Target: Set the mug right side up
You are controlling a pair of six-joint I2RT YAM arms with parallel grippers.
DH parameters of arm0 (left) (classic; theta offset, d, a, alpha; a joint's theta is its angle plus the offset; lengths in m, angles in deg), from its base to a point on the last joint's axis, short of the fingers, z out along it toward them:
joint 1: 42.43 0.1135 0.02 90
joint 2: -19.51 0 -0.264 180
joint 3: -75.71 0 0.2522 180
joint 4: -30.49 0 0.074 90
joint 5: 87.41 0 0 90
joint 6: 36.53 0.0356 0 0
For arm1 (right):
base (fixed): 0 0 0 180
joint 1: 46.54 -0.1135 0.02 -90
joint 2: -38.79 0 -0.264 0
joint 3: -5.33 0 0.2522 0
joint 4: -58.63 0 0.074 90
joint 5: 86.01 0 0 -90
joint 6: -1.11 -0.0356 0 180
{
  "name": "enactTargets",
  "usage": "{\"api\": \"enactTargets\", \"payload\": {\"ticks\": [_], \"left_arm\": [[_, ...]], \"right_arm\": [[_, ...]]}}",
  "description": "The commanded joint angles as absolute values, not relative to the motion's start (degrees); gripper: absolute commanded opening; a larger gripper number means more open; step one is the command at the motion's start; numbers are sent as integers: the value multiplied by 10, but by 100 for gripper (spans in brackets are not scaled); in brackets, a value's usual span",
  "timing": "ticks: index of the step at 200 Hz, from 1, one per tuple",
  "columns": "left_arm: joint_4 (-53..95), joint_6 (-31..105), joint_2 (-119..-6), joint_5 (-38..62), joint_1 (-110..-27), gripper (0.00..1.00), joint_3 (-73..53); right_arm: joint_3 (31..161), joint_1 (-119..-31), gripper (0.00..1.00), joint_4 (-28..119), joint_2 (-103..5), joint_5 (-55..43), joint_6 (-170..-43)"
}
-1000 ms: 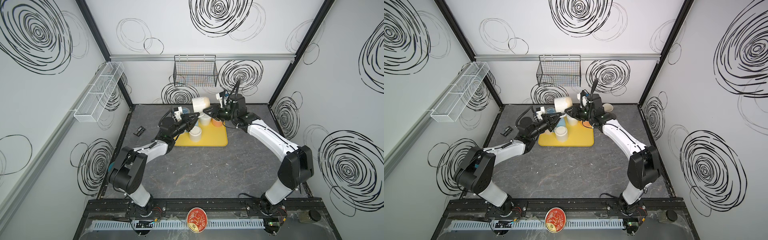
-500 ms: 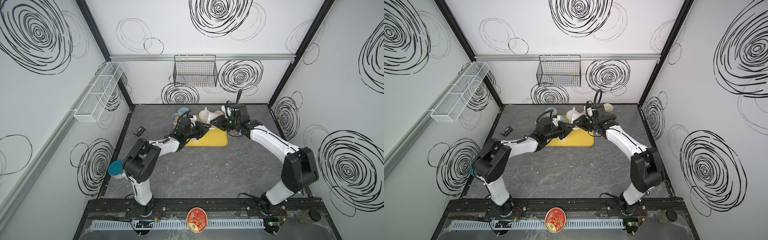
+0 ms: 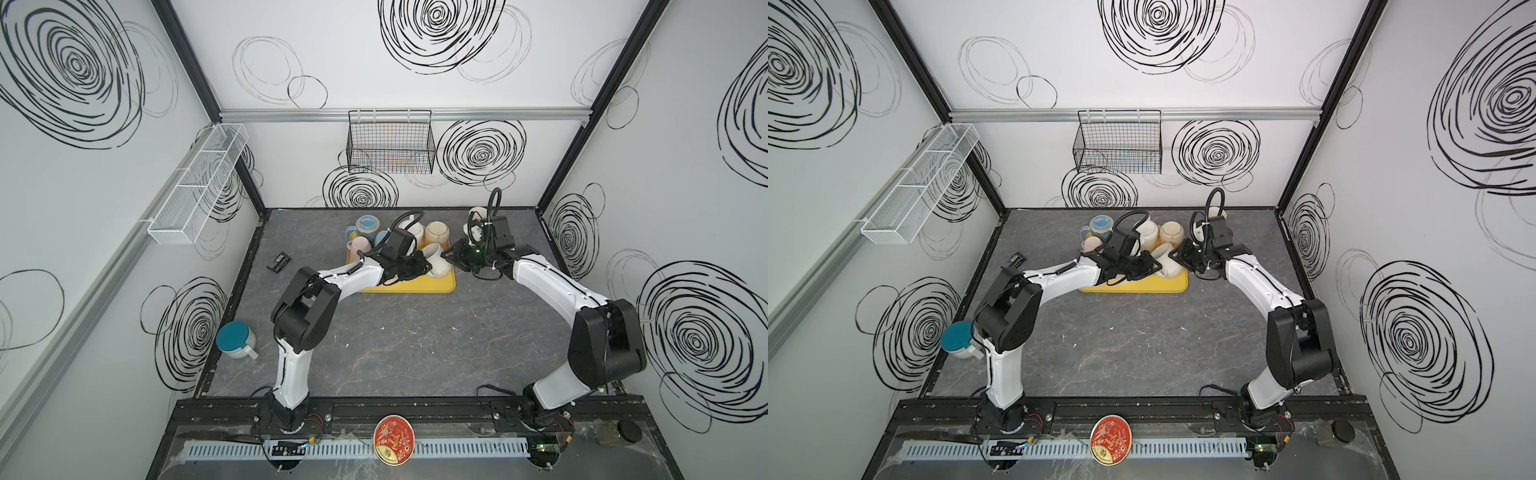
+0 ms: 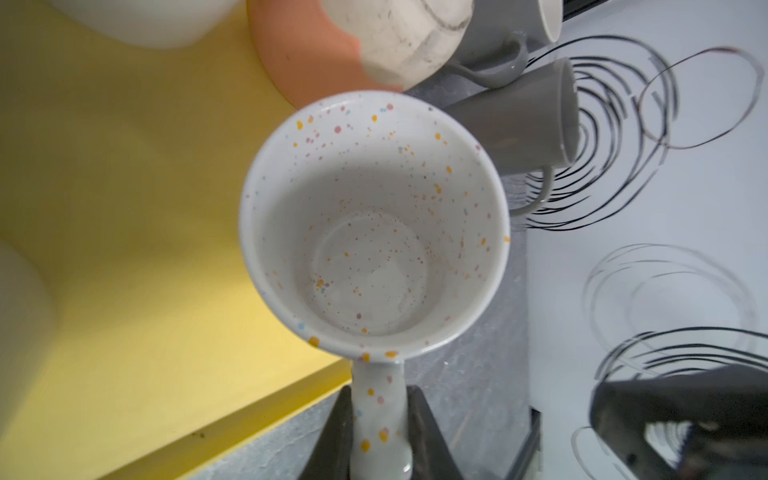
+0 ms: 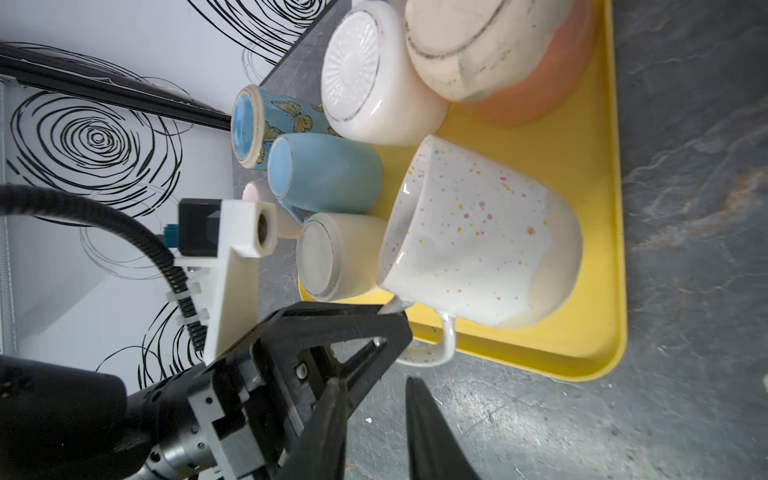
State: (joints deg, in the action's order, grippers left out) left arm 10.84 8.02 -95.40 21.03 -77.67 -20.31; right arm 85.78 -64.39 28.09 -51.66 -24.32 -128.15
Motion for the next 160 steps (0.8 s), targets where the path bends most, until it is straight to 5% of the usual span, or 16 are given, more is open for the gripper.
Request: {"api": "enactTargets", "payload": {"ticks": [1, 77, 88, 112, 160], "left_arm": [[33, 231, -951, 105, -794, 0, -262], [-34, 370, -978, -36, -846, 0, -273], [-29, 368, -978, -30, -846, 14, -269], [-8, 355, -977, -8, -839, 29, -259], [-1, 348, -987, 5, -829, 36, -259]], "right_arm": [[854, -640, 29, 251, -502, -237, -1263], [847, -639, 30, 215, -500, -211, -1249], [845, -639, 30, 211, -498, -206, -1249], [845, -639, 30, 207, -491, -197, -1249], [861, -639, 30, 180, -484, -170, -1237]]}}
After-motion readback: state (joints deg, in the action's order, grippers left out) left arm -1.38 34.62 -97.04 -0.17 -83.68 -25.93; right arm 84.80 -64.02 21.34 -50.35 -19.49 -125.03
